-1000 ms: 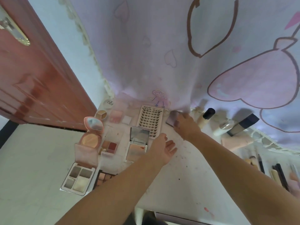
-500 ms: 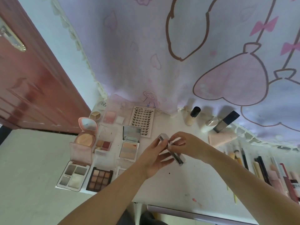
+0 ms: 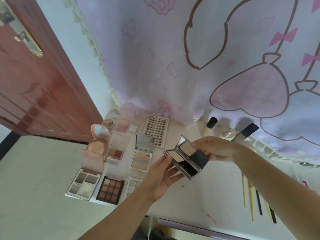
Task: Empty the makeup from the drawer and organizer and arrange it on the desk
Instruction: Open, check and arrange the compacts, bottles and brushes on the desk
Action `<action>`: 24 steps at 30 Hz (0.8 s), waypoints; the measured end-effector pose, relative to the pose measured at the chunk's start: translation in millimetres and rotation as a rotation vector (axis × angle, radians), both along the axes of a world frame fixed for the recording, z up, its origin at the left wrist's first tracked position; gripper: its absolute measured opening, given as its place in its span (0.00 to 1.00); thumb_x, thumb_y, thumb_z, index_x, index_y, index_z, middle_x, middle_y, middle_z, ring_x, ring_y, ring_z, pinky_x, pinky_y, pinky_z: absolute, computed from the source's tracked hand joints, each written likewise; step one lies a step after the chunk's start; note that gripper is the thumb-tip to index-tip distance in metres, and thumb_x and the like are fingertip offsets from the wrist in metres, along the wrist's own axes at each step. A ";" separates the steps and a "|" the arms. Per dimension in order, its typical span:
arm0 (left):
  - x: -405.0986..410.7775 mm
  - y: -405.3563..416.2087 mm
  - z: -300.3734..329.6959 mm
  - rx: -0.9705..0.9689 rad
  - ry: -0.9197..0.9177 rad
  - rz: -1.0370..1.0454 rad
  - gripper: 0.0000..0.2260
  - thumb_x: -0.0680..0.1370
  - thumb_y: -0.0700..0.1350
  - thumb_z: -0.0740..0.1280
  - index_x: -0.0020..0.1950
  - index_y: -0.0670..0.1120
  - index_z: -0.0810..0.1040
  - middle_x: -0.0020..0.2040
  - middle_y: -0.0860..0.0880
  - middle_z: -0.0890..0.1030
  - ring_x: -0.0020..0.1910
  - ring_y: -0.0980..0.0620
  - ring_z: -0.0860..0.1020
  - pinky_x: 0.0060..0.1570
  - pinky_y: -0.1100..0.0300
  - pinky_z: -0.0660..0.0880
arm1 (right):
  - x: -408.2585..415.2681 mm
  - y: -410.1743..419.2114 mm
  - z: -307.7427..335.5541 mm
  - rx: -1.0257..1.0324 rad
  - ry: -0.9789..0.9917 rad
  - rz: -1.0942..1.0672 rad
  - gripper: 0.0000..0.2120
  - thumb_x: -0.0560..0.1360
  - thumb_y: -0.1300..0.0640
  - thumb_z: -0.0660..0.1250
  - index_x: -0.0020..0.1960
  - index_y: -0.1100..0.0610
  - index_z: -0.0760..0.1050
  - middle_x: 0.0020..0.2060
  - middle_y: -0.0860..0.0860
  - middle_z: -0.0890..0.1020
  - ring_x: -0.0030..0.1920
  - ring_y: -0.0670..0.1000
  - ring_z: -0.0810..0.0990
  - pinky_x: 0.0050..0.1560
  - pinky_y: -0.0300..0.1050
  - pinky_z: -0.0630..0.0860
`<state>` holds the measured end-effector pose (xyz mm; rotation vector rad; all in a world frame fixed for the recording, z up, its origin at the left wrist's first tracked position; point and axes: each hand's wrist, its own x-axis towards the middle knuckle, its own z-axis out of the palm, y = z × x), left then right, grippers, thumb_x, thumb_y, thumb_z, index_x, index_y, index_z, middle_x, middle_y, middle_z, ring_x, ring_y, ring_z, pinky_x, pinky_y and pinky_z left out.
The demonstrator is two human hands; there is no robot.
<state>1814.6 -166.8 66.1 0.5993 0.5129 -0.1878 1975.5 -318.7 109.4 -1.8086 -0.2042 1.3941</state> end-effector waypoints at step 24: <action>95.9 -6.8 -30.6 -0.175 0.567 0.367 0.12 0.79 0.34 0.59 0.63 0.34 0.69 0.52 0.35 0.76 0.63 0.37 0.73 0.63 0.44 0.70 | 73.6 79.8 -55.4 -0.263 -0.879 0.327 0.15 0.82 0.58 0.53 0.62 0.59 0.74 0.61 0.55 0.77 0.59 0.56 0.74 0.52 0.40 0.65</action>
